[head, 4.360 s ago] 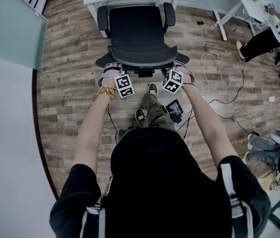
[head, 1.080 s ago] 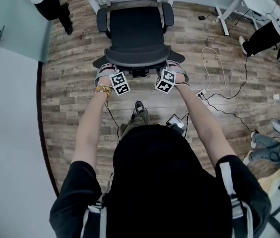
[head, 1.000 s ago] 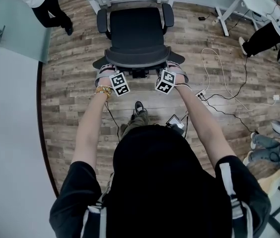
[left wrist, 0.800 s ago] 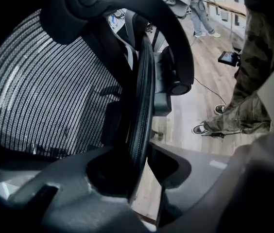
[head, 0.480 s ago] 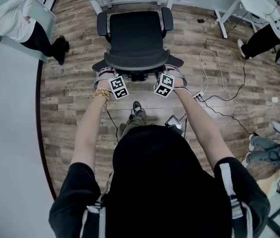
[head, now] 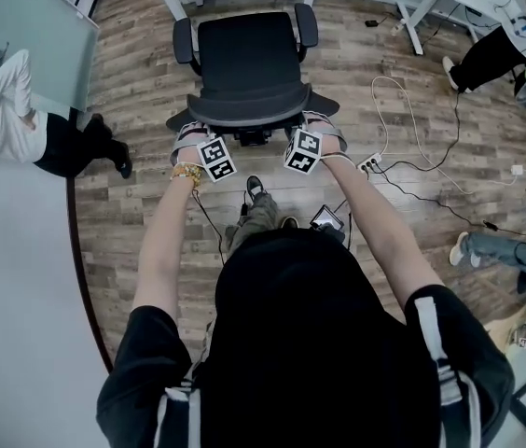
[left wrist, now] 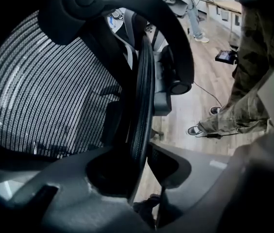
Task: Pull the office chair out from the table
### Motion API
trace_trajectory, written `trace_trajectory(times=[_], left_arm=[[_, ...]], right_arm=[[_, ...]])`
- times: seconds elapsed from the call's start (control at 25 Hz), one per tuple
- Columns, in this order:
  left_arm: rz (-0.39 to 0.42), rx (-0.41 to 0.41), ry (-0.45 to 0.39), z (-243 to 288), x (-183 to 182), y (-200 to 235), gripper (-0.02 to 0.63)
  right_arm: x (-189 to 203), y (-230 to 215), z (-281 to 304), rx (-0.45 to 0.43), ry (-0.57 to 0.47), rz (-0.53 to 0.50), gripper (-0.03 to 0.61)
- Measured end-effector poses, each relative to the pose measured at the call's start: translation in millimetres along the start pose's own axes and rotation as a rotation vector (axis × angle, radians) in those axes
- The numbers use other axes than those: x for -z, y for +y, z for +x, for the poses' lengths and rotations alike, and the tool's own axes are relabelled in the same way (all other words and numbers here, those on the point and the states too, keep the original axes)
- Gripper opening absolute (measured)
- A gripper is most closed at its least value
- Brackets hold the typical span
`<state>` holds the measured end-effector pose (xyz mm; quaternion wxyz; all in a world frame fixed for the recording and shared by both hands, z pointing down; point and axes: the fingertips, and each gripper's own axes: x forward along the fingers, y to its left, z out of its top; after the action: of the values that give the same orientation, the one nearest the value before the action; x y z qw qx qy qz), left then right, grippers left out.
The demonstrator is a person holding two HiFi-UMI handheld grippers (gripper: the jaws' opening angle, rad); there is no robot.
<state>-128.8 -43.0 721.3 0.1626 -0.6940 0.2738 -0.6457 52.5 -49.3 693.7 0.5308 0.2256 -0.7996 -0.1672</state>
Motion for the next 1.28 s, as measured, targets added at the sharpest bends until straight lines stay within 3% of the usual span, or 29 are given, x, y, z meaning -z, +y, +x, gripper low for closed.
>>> trace_trajectory(times=[1.28], left_arm=[[0.001, -0.008, 0.012, -55.2, -5.3, -80.5, 0.137]], right_arm=[[12.4, 74.3, -56.9, 0.058, -0.053, -0.050, 0.133]])
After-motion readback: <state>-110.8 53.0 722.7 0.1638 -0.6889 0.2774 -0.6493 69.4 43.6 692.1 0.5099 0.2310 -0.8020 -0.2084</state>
